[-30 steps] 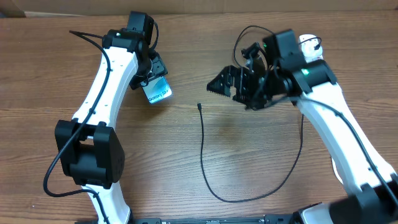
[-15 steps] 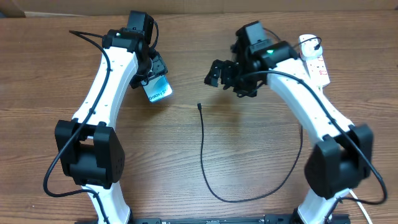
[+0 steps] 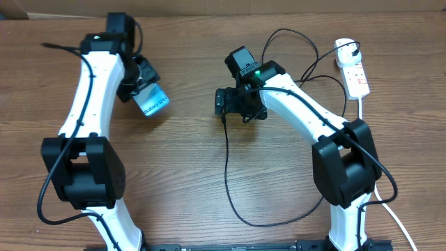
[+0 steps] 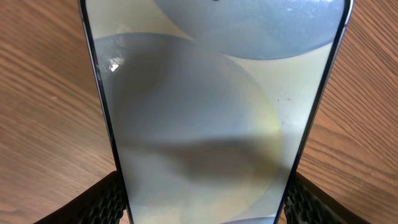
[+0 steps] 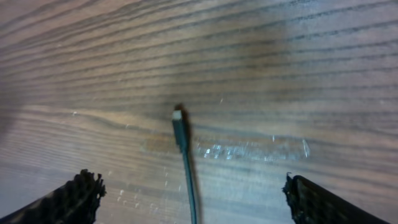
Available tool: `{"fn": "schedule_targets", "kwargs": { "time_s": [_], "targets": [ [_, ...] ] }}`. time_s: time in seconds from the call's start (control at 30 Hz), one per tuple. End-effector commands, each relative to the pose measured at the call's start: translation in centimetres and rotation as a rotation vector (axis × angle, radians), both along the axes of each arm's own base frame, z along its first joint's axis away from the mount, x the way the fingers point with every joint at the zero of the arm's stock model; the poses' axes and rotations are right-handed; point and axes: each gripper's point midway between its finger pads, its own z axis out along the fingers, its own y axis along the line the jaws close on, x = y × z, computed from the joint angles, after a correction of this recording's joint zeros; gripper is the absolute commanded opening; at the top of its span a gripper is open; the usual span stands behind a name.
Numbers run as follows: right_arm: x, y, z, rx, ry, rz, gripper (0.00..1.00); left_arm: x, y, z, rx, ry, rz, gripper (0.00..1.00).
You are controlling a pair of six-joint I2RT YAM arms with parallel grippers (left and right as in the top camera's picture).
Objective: Plug charger to phone and switch on socket
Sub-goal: 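Lower the right gripper and grasp the black cable's USB-C plug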
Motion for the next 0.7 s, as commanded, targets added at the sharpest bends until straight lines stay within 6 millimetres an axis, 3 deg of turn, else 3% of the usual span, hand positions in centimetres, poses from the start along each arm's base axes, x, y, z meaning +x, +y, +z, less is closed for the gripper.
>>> {"fn": "schedule_targets", "kwargs": {
  "time_s": [0.0, 0.1, 0.3, 0.67],
  "targets": [
    [0.9, 0.1, -0.7, -0.022, -0.022, -0.004, 0.87, -0.2, 0.4, 1.7, -0.035, -0.034, 0.029, 0.5],
    [0.5, 0.6, -1.1, -0.029, -0.025, 0.039, 0.77, -0.3, 0.7, 1.7, -0.035, -0.032, 0.035, 0.51],
    [-0.2, 1.7, -2.6, -0.045, -0.007, 0.07, 0.77, -0.3, 0.7, 1.7, -0.036, -0.033, 0.039, 0.5],
    [-0.2, 1.5, -3.8, -0.064, -0.002, 0.055, 0.6, -0.3, 0.7, 1.7, -0.036, -0.032, 0.039, 0.51]
  ]
}}
